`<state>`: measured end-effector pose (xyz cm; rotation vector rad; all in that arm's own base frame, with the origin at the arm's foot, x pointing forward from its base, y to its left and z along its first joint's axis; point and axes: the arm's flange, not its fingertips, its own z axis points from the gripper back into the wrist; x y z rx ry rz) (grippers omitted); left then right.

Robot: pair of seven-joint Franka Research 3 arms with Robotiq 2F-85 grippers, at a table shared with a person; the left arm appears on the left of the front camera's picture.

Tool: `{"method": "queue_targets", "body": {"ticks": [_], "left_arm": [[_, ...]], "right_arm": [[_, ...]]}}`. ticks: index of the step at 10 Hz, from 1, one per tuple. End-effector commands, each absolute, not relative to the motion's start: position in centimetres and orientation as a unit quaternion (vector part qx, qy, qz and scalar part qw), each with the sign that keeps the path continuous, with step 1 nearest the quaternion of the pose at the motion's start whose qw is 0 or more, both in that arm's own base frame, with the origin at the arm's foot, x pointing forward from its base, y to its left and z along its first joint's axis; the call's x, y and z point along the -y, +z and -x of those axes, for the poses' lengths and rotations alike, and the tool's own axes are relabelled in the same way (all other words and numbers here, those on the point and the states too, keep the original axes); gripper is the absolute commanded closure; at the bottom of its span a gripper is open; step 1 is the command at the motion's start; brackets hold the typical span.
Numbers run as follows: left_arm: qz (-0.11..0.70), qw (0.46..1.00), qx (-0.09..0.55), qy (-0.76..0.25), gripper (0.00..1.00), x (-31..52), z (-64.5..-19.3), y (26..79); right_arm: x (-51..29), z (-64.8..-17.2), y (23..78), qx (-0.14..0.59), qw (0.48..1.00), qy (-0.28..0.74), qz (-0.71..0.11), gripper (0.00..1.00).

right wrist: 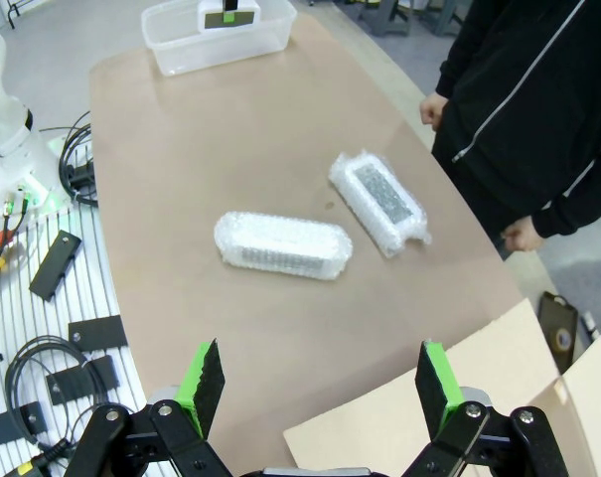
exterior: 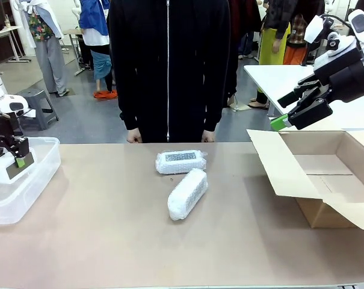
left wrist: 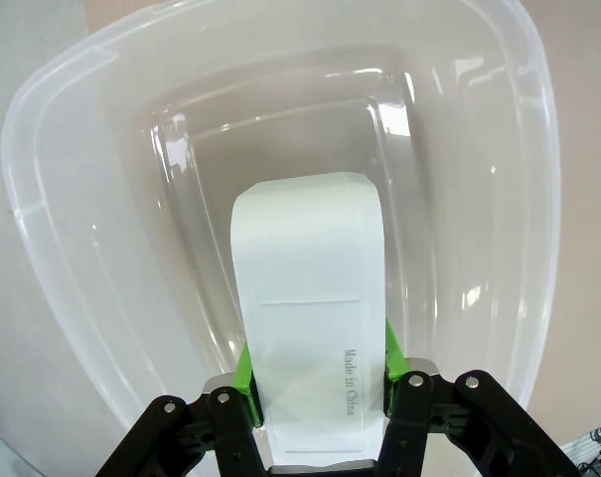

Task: Separate and place wrapped and unwrapped clocks.
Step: If the picked Digital clock is wrapped, place it in the Package Box ; if not, place it in the Organizing box.

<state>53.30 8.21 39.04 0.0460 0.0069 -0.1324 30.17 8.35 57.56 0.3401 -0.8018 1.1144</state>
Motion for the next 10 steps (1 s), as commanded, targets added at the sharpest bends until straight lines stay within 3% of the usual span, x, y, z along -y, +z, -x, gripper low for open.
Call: {"method": "queue_targets", "body": {"ticks": [1,2,10], "left_arm": [[-0.021,0.996,-0.006,-0.082,0.49,-8.62,-54.01,38.98],[-0.020,0.996,-0.008,-0.085,0.00,-8.61,-54.25,38.94],[-0.029,0.996,-0.035,-0.079,0.00,-9.02,-53.69,39.25]], "right_arm": [[-8.41,-30.30,57.39,0.369,0.755,0.515,-0.169,0.00],[-8.41,-30.30,57.39,0.369,0.755,0.515,-0.169,0.00],[-8.41,-30.30,57.39,0.369,0.755,0.515,-0.169,0.00]]}}
